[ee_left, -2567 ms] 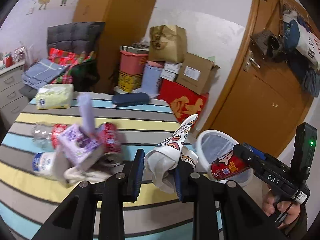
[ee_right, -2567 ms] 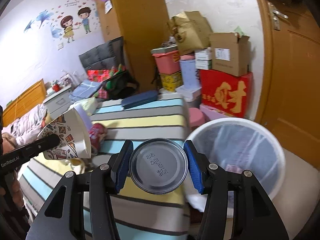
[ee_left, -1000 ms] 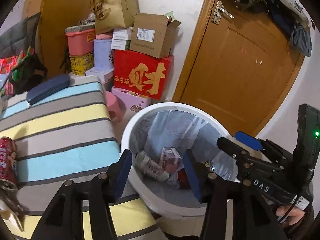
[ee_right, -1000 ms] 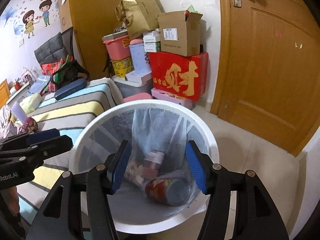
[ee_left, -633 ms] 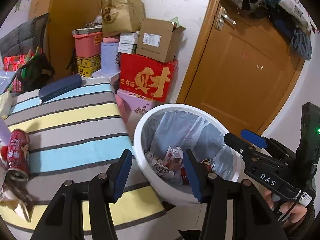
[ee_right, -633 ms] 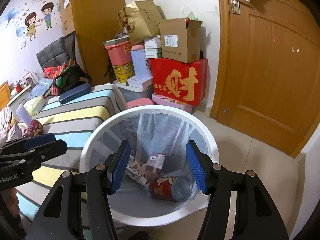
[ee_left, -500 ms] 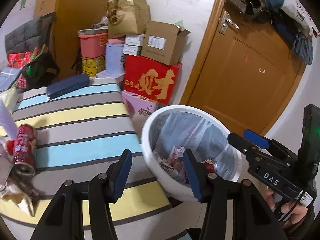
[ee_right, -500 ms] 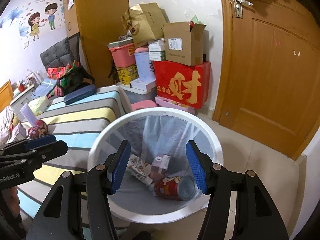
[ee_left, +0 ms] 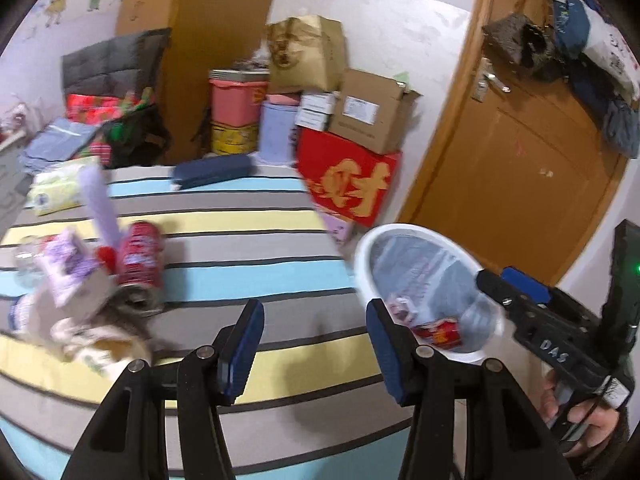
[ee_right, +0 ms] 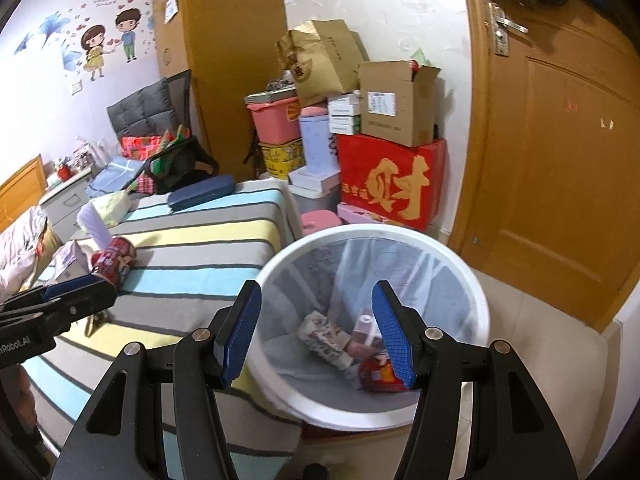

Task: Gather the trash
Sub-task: 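Move both open tools back to the table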

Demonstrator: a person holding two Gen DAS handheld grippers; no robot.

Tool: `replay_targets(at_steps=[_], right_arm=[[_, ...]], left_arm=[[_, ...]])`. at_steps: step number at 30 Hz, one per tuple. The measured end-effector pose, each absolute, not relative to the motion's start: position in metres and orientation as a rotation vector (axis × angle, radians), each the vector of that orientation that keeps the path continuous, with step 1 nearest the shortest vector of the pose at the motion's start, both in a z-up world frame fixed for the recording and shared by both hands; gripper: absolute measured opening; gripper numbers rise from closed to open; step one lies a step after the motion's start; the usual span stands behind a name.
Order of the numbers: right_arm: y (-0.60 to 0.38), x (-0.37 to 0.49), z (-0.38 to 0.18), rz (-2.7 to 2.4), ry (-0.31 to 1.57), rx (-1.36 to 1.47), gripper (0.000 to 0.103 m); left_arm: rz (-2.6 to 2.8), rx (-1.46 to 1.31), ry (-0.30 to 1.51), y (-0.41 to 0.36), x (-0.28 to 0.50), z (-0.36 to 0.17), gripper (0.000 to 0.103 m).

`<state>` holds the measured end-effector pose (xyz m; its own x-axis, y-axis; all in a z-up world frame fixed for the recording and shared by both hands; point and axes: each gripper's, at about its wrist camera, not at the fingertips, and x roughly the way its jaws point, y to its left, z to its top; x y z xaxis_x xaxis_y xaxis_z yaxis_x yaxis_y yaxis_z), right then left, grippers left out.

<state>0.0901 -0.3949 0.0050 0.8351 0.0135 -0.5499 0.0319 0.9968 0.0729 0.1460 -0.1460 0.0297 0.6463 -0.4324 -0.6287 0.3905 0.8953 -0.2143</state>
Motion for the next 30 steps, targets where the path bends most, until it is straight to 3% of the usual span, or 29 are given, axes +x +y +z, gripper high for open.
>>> replay_targets(at_steps=[30], right_arm=[[-0.269,0.135,-0.006,0.242,0.653,0.047,0.059]], left_arm=[[-0.088,-0.231,0.725,0.061,0.145,0.01,0.061]])
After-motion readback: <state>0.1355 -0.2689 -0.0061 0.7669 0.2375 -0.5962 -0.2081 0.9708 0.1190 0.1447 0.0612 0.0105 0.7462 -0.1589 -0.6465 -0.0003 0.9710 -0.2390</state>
